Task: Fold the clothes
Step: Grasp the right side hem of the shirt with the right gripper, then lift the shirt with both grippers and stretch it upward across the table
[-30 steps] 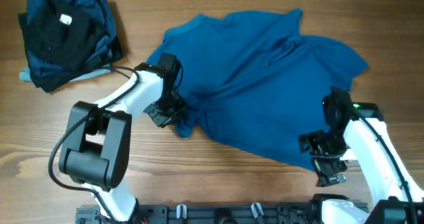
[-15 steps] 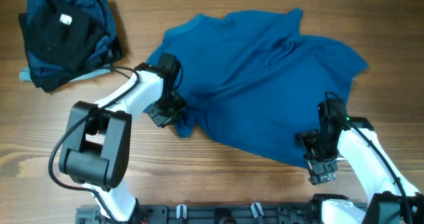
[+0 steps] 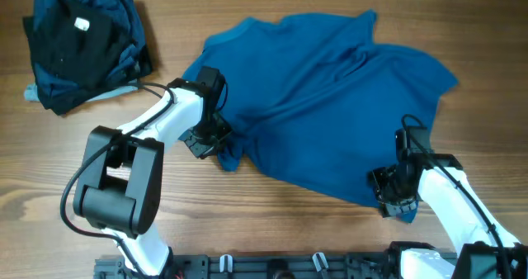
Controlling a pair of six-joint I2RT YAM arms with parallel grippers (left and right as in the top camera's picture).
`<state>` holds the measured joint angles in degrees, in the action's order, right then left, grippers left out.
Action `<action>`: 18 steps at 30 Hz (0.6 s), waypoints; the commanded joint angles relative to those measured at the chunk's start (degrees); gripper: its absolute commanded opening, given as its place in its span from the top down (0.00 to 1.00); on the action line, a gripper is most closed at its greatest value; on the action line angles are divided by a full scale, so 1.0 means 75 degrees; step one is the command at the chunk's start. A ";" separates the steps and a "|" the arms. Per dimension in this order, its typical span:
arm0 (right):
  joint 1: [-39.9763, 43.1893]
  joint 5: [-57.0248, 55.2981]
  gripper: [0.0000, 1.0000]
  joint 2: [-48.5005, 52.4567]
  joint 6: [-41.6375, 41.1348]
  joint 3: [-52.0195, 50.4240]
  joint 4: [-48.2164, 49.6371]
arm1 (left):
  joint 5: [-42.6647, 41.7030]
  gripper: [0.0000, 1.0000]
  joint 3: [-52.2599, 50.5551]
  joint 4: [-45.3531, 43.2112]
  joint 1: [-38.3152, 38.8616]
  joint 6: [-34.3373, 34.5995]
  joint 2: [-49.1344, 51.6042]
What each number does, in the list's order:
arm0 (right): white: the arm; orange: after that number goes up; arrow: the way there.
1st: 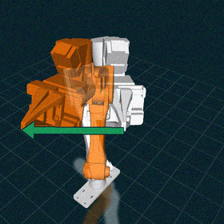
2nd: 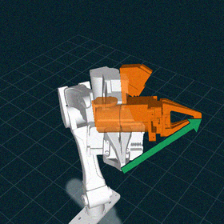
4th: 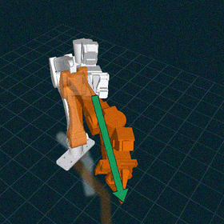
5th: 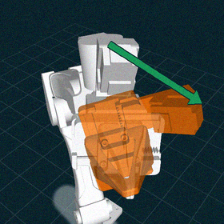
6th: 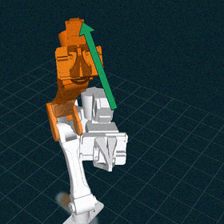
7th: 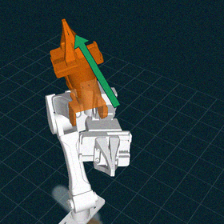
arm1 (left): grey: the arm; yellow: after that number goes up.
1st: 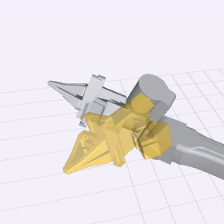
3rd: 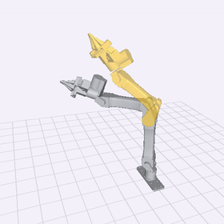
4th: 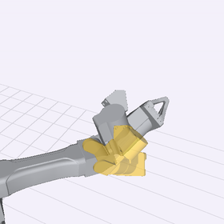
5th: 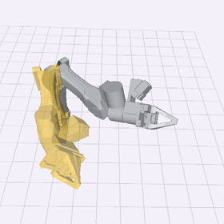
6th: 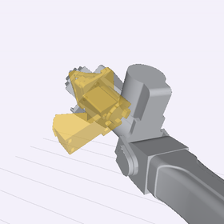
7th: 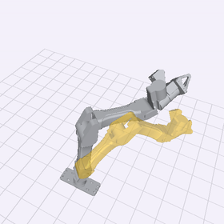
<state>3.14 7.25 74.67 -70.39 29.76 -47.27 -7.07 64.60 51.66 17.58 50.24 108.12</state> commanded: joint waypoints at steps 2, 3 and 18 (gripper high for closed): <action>-0.0032 -0.0297 0.46 0.0131 -0.0035 -0.0216 -0.0315 | 0.0300 0.92 -0.0026 -0.0020 -0.0067 -0.0076 0.0073; -0.0032 -0.0265 0.44 0.0131 -0.0038 -0.0216 -0.0417 | 0.0300 0.92 -0.0026 -0.0020 -0.0067 -0.0073 0.0073; -0.0032 -0.1035 0.96 0.0096 -0.0402 0.0743 -0.1437 | 0.0734 0.96 -0.0023 0.0090 -0.0067 -0.0277 -0.1673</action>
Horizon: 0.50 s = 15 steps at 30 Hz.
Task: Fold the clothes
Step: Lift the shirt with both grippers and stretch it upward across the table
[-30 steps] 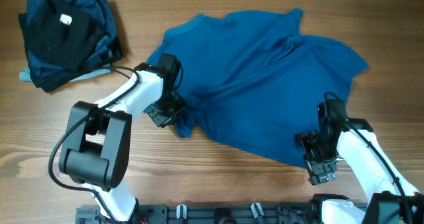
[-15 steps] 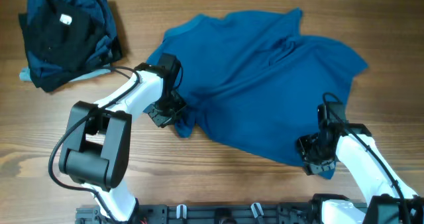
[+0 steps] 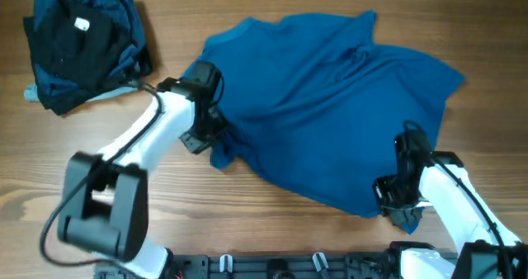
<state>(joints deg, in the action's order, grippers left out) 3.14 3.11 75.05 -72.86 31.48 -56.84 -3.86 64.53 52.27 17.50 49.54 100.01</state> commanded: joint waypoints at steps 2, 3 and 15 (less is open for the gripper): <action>-0.0032 -0.0787 0.96 0.0041 0.0175 0.1154 -0.0536 | 0.0300 0.96 -0.0015 0.0020 -0.0055 -0.0184 -0.0886; -0.0032 -0.0979 0.96 0.0041 0.0329 0.1545 -0.0787 | 0.0303 0.96 -0.0015 0.0050 -0.0055 -0.0184 -0.1017; -0.0032 -0.1215 0.96 0.0035 0.3459 0.7667 -0.2783 | 0.1247 0.96 0.1772 0.0586 -0.0047 -0.0790 -0.4625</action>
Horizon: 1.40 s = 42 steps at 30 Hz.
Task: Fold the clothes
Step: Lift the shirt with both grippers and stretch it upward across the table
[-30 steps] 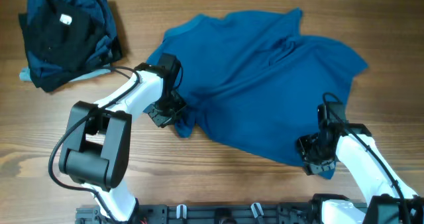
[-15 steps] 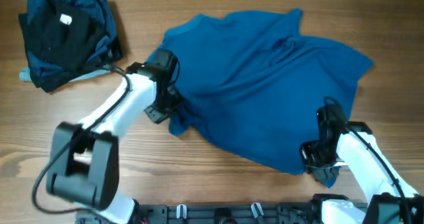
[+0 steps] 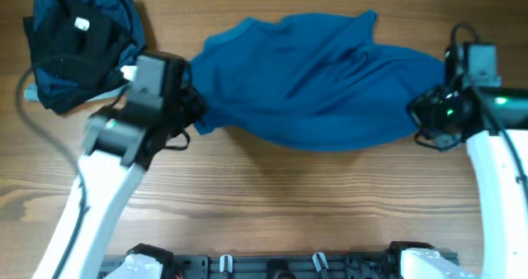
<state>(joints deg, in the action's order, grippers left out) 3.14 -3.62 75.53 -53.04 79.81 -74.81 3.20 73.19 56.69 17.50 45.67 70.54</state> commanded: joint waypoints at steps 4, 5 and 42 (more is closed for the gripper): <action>-0.0032 -0.0402 0.96 -0.0026 0.1626 0.3593 -0.1271 | 0.0358 0.96 0.1868 0.0052 -0.0047 -0.0819 -0.1317; -0.0032 -0.0405 0.96 -0.0029 0.1670 0.4389 -0.1489 | 0.0358 0.96 0.2498 0.0207 -0.0047 -0.0839 -0.1297; 0.0391 -0.0641 0.96 0.3614 0.2104 0.7944 -0.0560 | 0.2821 0.92 0.6843 0.1195 -0.0050 -0.1635 0.3089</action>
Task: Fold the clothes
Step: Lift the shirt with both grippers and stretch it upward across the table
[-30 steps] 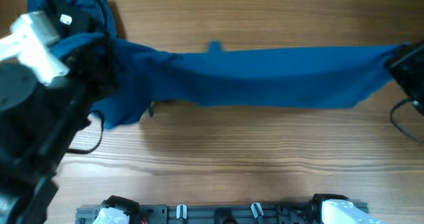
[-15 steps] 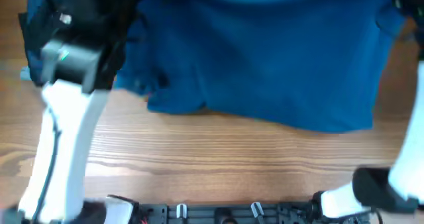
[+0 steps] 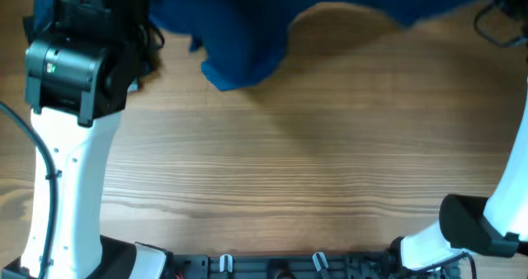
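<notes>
The blue shirt [image 3: 247, 40] hangs lifted off the table, stretched along the top edge of the overhead view, with a loose fold drooping at its left end. My left gripper [image 3: 155, 27] is at the shirt's left end, its fingers mostly hidden behind the arm and the cloth. At the top right corner my right gripper holds the other end and is barely in frame. The cloth stays raised between the two.
The left arm's black wrist housing [image 3: 70, 64] covers the pile of dark folded clothes [image 3: 40, 0] at the back left, of which only a sliver shows. The right arm [image 3: 516, 147] runs down the right edge. The wooden table [image 3: 289, 163] lies below.
Both arms have risen and moved to the far edge, taking the shirt with them. It was sagging onto the table at mid-height. Now it hangs clear at the top of the view.
The shirt lay spread on the table with both grippers shut on its near corners. They then shifted slightly, dragging the hem. Later the corners were raised and pulled apart with the cloth bunched between them. Now the whole shirt hangs held at the far edge.
</notes>
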Controlling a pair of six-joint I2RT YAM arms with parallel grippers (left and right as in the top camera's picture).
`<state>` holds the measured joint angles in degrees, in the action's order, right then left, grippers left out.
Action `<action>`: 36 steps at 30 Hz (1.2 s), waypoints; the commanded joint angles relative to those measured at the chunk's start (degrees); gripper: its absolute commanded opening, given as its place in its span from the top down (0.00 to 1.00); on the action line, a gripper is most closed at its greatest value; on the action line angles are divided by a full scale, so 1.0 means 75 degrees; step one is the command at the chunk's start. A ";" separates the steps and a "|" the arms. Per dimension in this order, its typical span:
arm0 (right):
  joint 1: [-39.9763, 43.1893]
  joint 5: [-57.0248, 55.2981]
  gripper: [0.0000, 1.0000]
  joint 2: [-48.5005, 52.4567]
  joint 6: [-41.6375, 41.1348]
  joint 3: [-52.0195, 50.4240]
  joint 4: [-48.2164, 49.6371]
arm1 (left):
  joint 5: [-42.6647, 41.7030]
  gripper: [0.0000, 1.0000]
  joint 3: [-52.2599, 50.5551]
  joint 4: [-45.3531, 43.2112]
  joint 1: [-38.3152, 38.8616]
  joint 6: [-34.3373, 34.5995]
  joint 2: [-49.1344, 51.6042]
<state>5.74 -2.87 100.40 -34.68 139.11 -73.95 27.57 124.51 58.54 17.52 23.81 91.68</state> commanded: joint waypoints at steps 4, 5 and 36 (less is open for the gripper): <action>0.0029 -0.0621 0.95 0.0490 -0.0149 -0.0023 -0.2428 | -0.1967 0.93 0.0000 0.3436 -0.0052 0.2232 0.0833; 0.0029 -0.0289 0.96 0.0484 0.0090 -0.0157 -0.2428 | -0.2046 0.92 0.0000 0.3835 -0.0052 0.2296 0.0991; 0.0801 -0.0475 0.96 0.0338 0.0012 0.0093 -0.0530 | -0.1224 0.96 0.3130 0.2801 -0.0595 0.0650 0.2390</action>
<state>10.94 -2.79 103.26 -35.44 139.33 -77.38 17.26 148.31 78.41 13.72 23.59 108.57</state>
